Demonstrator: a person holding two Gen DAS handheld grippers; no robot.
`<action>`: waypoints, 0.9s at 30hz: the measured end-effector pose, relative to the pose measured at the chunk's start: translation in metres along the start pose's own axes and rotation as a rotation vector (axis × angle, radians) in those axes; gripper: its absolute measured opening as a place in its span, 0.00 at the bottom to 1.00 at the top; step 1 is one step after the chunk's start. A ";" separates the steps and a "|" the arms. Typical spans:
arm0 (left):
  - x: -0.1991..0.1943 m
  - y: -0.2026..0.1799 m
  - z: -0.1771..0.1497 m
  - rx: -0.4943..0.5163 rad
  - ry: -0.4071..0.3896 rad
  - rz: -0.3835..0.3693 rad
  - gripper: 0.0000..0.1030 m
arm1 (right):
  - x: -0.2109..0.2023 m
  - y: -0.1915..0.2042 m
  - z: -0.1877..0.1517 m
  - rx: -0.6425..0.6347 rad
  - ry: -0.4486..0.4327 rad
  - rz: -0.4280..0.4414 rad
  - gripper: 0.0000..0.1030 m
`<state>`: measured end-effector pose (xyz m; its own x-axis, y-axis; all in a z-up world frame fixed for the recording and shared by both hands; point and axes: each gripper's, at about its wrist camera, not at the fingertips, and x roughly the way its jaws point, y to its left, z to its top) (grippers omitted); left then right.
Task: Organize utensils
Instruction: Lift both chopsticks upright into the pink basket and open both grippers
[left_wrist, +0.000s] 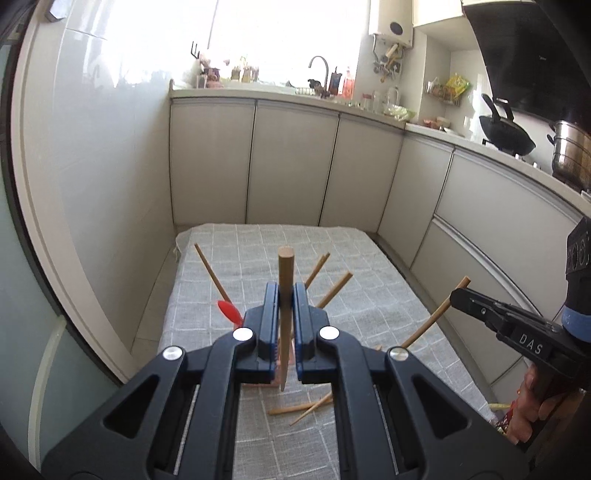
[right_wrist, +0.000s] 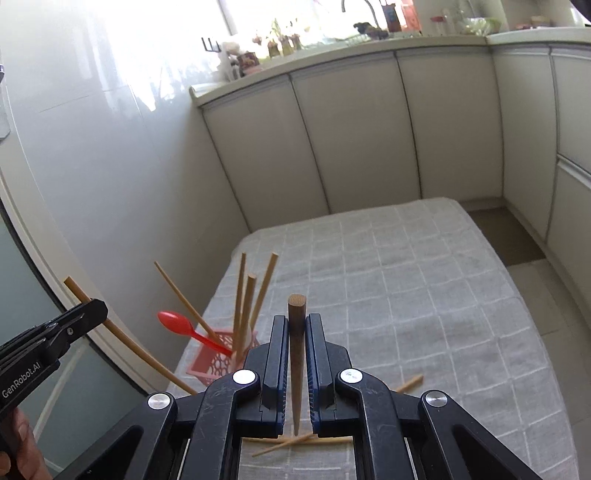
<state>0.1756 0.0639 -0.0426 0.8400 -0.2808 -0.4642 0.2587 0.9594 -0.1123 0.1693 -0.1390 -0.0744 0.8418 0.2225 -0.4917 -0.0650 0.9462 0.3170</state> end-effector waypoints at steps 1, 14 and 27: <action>-0.004 0.001 0.003 -0.007 -0.027 0.006 0.08 | -0.003 0.003 0.003 -0.003 -0.012 0.007 0.07; 0.007 0.005 0.012 0.002 -0.185 0.098 0.08 | -0.016 0.035 0.027 0.009 -0.143 0.092 0.07; 0.064 0.007 -0.010 0.048 -0.021 0.099 0.08 | 0.021 0.041 0.038 0.124 -0.189 0.151 0.07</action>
<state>0.2268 0.0531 -0.0821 0.8724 -0.1859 -0.4520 0.1961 0.9803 -0.0246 0.2043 -0.1044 -0.0404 0.9135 0.2998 -0.2750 -0.1406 0.8670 0.4781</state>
